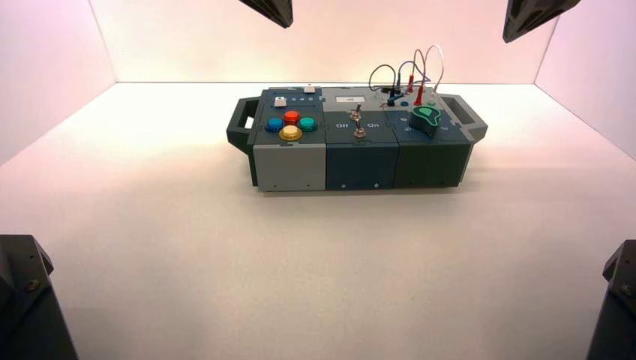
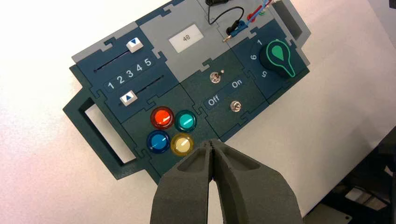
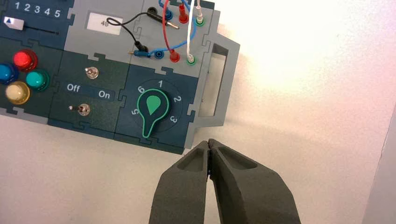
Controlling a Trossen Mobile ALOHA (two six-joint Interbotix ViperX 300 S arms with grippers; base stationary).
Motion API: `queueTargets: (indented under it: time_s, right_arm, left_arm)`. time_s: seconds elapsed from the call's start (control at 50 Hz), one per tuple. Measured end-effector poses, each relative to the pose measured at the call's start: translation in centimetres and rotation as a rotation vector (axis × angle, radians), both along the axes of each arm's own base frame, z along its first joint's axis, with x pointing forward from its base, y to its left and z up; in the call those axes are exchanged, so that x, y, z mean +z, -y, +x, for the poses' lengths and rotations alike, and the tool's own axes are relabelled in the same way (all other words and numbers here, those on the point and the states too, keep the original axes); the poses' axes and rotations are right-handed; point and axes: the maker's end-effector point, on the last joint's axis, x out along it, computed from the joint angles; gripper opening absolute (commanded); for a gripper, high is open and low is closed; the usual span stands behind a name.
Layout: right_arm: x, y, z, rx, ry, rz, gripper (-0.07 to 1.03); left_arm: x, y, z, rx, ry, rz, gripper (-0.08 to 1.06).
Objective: Move the bottom slider to position 4.
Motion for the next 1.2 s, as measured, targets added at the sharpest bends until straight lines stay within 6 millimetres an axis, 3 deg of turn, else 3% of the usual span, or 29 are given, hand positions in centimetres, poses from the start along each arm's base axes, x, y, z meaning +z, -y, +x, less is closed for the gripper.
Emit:
queueTargets:
  time_s: [0.44, 0.76, 0.96, 1.2]
  right_arm:
    - [0.2, 0.1, 0.0, 0.001, 0.006, -0.006, -0.03]
    - [0.8, 0.2, -0.2, 0.002, 0.027, -0.004, -0.03]
    - [0.8, 0.2, -0.5, 0.003, 0.024, -0.005, -0.03]
    - [1.0, 0.2, -0.7, 0.003, 0.022, -0.003, -0.03]
  left_arm:
    - [-0.8, -0.1, 0.9, 0.024, 0.005, 0.001, -0.03]
    - [-6.9, -4.3, 4.5, 0.172, -0.1, 0.07, -0.03]
    - [-10.1, -4.1, 4.7, 0.163, -0.157, 0.108, -0.03]
    - [-12.2, -3.8, 6.0, 0.172, -0.189, 0.125, -0.03]
